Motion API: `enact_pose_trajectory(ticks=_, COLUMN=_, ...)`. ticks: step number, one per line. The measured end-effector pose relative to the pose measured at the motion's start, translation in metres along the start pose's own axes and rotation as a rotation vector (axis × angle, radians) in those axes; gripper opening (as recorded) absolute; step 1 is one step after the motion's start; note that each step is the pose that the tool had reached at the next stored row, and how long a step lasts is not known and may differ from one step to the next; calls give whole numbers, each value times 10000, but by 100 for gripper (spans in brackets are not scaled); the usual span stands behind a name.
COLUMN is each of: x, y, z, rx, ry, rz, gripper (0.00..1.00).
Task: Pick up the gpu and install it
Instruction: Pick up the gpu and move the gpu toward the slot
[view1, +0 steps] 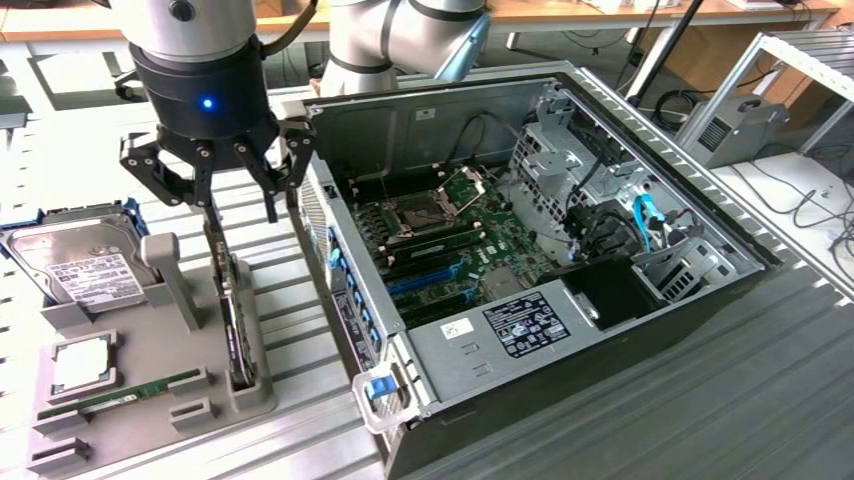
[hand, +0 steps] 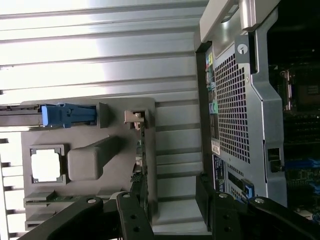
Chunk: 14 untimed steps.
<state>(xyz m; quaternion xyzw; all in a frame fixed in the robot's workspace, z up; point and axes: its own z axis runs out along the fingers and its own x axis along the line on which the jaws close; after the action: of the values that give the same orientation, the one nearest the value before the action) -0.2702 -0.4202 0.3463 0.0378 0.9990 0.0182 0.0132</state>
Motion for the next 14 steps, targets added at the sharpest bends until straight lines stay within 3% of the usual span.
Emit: enact_pose_trajectory(ticks=14, x=7, y=74, z=51, rx=0, ry=0, rz=0, gripper=54)
